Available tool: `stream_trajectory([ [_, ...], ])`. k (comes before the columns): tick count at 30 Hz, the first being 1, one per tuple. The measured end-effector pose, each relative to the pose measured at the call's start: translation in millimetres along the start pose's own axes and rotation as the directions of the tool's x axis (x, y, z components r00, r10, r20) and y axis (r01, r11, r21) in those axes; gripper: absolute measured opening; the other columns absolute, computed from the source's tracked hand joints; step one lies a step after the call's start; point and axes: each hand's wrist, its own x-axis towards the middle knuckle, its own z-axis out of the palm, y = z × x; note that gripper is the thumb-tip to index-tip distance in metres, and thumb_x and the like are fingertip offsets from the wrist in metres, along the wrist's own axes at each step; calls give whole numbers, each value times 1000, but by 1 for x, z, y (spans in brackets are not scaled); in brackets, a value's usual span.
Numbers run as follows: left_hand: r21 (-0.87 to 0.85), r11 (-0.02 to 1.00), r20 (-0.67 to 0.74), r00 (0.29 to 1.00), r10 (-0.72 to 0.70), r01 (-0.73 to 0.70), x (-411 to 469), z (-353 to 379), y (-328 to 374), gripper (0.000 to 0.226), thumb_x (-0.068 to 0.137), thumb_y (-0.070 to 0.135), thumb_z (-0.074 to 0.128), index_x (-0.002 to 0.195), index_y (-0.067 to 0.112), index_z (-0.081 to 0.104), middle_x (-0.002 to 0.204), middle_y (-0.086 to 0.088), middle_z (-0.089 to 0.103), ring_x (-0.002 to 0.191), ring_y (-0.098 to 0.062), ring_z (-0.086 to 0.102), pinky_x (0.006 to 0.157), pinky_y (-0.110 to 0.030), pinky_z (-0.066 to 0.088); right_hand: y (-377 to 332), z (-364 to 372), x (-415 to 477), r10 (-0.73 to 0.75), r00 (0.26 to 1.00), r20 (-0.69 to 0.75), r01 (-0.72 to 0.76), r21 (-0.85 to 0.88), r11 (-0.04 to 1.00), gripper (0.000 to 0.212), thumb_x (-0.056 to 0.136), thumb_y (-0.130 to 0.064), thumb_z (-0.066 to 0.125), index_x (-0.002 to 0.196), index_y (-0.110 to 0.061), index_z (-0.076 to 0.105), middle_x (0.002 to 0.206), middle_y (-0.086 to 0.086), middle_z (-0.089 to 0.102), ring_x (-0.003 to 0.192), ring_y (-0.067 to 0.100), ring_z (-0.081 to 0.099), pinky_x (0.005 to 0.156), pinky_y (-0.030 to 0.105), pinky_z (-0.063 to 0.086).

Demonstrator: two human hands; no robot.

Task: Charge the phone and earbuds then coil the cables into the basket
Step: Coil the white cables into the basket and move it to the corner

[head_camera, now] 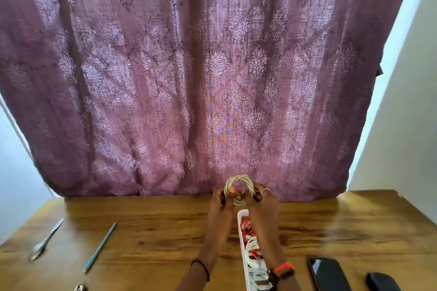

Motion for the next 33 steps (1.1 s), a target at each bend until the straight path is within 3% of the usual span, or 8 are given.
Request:
stream_trajectory([
  [5,148,989,-2,1000,-18,18,6,-3,-6,7,93,22,54,91,16,57,97,-9,60,89,-24,58,77,-35,46,8,1,3,89,995,39,-91,64,994,17,82,-23,70,96,-13,68,83,1,71,77,16,67,71,31,53],
  [8,256,966,-47,998,38,-24,11,-7,-11,15,93,17,54,105,9,59,112,-16,54,100,-24,56,82,-30,46,8,2,2,104,989,107,-114,88,990,13,81,-24,71,91,-17,68,84,1,72,79,15,67,73,32,53],
  [11,142,990,-67,997,29,-19,14,-10,-12,24,93,8,53,115,7,60,114,-12,56,90,-8,59,76,-14,47,5,4,3,80,988,131,-92,82,992,11,80,-18,71,89,-19,66,80,-2,70,73,9,64,64,17,47],
  [15,-192,970,-8,989,-151,147,11,-10,-5,20,92,10,53,108,12,64,100,-9,67,79,-16,59,62,-18,46,6,7,3,84,986,146,-99,95,991,12,78,-18,73,82,-25,65,79,0,72,75,17,68,71,34,53],
  [18,-368,885,109,958,-265,286,5,-12,2,21,94,9,48,107,15,64,90,-4,71,76,-14,64,63,-24,50,5,7,2,90,982,167,-109,105,989,13,80,-18,71,92,-19,67,80,1,73,76,15,69,73,33,54],
  [23,-431,807,224,914,-338,404,4,-16,3,22,92,3,46,103,10,64,76,-3,72,62,-12,67,54,-23,52,1,9,2,99,970,222,-142,186,972,9,86,-14,65,93,-10,63,79,2,71,71,8,68,62,15,50],
  [27,-429,799,271,904,-332,422,3,-21,5,22,92,4,47,108,0,62,92,-13,71,69,-14,68,57,-23,55,5,8,4,146,957,249,-183,133,974,24,78,-23,73,94,-13,58,89,11,69,83,25,67,74,37,53],
  [33,-435,815,286,917,-279,384,11,-35,15,24,90,-3,47,112,-9,56,93,-18,70,77,-20,69,61,-27,57,5,0,3,124,926,358,-163,80,983,44,57,-22,65,100,-22,56,94,8,69,89,26,66,78,41,55],
])
